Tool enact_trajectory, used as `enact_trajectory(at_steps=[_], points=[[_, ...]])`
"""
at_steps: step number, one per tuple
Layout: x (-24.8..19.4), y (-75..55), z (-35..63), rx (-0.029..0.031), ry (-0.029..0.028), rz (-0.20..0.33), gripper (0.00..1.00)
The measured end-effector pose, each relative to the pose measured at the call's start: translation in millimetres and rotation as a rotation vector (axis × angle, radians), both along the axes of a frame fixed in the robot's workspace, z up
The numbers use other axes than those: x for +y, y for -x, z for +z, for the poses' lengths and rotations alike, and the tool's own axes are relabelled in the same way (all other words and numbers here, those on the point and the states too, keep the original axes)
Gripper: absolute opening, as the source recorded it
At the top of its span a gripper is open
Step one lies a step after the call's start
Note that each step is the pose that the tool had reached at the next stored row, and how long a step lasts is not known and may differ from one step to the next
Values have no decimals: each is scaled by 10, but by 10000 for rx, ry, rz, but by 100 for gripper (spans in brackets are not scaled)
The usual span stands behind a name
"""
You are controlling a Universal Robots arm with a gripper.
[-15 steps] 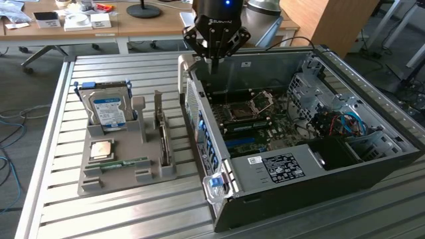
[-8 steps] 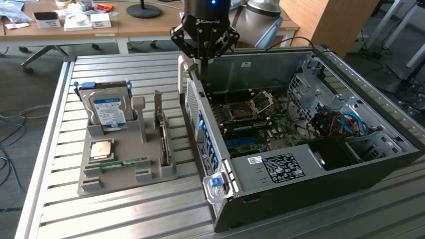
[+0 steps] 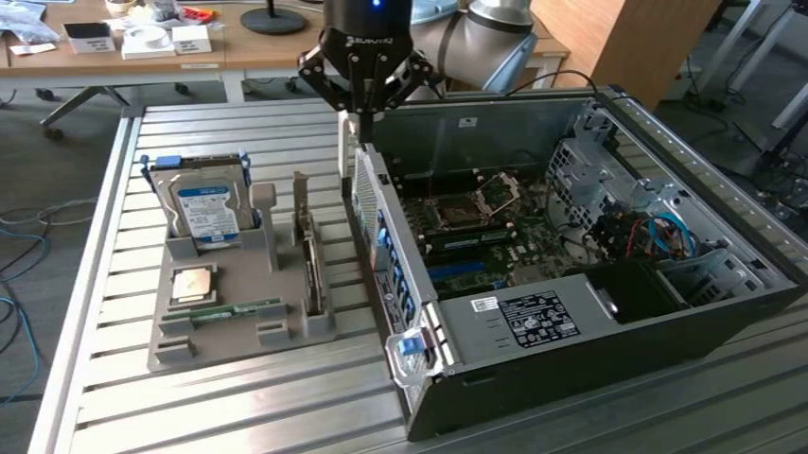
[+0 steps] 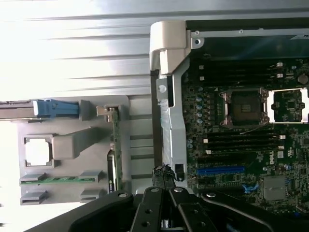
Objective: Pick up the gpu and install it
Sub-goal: 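Reach for the gpu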
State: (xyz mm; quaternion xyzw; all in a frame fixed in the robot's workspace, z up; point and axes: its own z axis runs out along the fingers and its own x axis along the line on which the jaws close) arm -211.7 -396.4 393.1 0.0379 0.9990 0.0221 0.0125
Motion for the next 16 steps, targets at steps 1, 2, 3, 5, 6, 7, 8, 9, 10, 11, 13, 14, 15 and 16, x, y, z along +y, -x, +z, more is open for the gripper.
enact_trajectory(at_steps=[1,2,3,5,6,7,8,9,10,11,13,14,15,16], points=[[1,25,0,0,0,-1,11],[3,50,0,1,1,-3,11],[5,75,0,0,0,-3,11],[7,126,-1,0,0,-3,11],[9,151,0,1,0,-5,11],[11,175,0,1,1,-6,11],[12,198,-1,0,1,-8,11],[14,222,-1,0,0,-9,11],[15,247,-1,0,0,-10,11],[17,272,-1,0,1,-10,11],[19,318,-2,0,0,-11,11],[21,341,-2,0,0,-13,11],[23,365,-2,0,0,-14,11],[24,388,-2,1,1,-16,11]])
